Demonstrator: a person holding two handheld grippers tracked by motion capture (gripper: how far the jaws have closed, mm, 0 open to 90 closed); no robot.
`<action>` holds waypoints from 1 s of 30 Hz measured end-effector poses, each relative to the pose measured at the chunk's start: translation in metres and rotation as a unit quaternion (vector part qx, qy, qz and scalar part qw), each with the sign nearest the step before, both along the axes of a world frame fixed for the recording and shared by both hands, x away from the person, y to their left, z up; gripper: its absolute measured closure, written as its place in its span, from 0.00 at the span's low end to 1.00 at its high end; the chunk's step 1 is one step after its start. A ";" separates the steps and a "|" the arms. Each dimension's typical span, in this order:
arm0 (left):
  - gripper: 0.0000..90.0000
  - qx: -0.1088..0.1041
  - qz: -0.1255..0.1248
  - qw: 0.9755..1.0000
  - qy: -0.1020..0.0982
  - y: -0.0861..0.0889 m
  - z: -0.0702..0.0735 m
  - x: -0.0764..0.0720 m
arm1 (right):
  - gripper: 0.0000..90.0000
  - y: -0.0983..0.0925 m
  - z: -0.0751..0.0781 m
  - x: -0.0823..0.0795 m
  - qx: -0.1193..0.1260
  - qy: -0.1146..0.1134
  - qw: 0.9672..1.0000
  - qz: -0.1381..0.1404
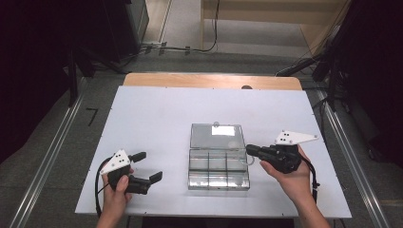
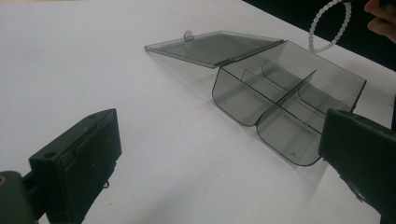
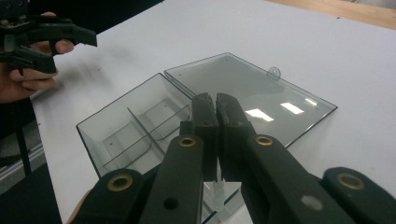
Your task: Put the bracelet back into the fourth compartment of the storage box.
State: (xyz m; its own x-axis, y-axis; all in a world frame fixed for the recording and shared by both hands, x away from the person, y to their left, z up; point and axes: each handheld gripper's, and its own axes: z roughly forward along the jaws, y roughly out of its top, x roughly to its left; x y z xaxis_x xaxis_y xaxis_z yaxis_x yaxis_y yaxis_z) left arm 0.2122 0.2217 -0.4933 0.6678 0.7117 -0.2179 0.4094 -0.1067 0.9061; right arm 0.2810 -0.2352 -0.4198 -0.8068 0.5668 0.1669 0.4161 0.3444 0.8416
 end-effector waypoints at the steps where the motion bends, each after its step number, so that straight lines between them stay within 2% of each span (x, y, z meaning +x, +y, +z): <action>1: 0.00 0.000 0.000 1.000 0.000 0.000 0.000 0.000 | 0.95 0.001 0.000 0.000 -0.001 0.001 1.000 0.001; 30: 0.00 -0.002 0.000 1.000 0.000 0.000 0.000 0.000 | 0.95 0.025 -0.002 -0.009 0.002 0.007 0.999 0.037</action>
